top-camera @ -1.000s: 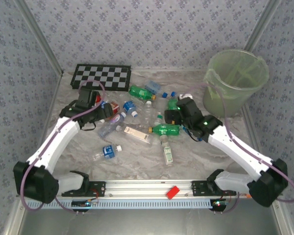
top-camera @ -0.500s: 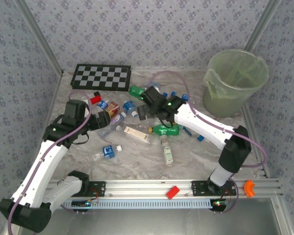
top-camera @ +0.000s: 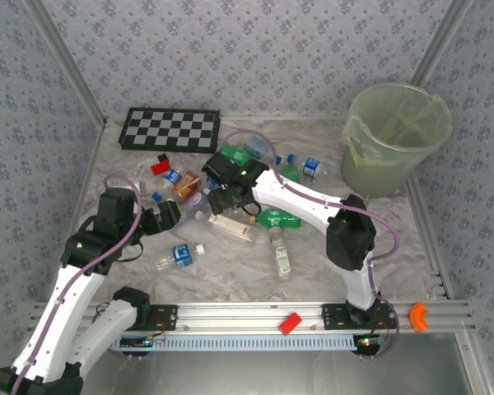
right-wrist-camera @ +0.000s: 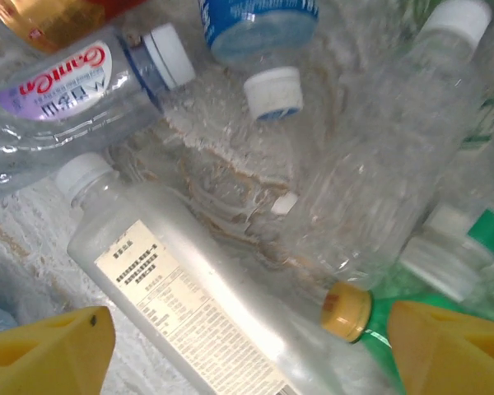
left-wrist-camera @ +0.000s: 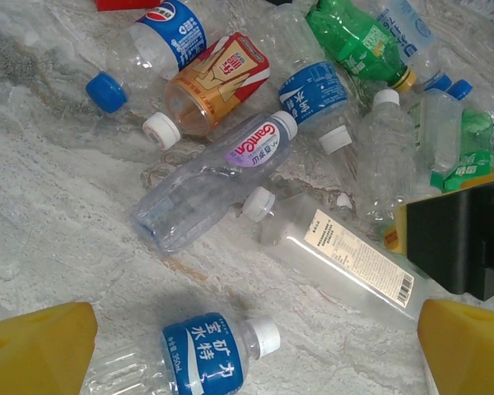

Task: Put the plastic bottles in the bin

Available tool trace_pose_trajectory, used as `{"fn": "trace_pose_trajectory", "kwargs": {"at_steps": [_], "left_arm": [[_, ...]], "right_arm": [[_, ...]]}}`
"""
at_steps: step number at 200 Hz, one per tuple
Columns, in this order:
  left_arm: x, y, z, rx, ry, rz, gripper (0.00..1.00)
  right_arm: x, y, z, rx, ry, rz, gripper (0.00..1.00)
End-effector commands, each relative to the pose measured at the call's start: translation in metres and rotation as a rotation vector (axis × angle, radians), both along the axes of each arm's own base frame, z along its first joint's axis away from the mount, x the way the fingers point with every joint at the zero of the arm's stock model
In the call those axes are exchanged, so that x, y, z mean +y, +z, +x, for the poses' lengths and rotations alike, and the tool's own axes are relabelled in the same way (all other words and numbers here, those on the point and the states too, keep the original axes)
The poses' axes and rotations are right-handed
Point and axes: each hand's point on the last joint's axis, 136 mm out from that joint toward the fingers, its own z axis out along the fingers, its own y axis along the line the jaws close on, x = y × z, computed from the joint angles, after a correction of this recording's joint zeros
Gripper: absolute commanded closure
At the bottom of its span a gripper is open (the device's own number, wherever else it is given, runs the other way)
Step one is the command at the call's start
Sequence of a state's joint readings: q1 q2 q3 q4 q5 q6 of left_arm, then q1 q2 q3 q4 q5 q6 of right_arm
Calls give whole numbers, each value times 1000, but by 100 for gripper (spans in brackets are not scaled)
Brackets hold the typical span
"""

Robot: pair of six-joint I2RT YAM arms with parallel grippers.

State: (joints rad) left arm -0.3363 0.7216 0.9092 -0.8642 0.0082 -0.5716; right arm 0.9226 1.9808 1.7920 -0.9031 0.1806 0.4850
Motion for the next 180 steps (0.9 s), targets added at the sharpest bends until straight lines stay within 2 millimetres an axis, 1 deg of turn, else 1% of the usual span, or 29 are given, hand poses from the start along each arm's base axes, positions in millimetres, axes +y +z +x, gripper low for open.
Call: {"fn": "trace_pose_trajectory", "kwargs": {"at_steps": [1,9,41,62,85,88,122,155,165,180], "left_arm": [[6,-2,-4,22,37,8,0],[7,-1,-5,17,45,1,0],[8,2,-8,-7,58,-23,0],[8,2,-9,-3,58,-24,0],[6,2,-9,4,56,-30,0],[6,2,-10,5,54,-30,0],[4,9,-7,-7,45,-36,0],[2,12,-5,-10,35,-36,0],[1,13,-4,-12,30,-36,0],[1,14,-3,-13,23,-32,0]], "right_arm": [[-21,-22,8,108,-104,-35,17],[-25,-27,15,108,-133,-38,18],[-29,-43,37,123,-192,-34,21],[-30,-48,53,119,-228,-25,22],[-31,-56,68,140,-277,0,26],[-32,-58,70,148,-303,9,27],[-39,-77,79,190,-384,-2,26],[-37,-90,83,214,-408,13,25],[-38,-94,84,220,-417,13,29],[-39,-94,87,214,-424,18,33]]}}
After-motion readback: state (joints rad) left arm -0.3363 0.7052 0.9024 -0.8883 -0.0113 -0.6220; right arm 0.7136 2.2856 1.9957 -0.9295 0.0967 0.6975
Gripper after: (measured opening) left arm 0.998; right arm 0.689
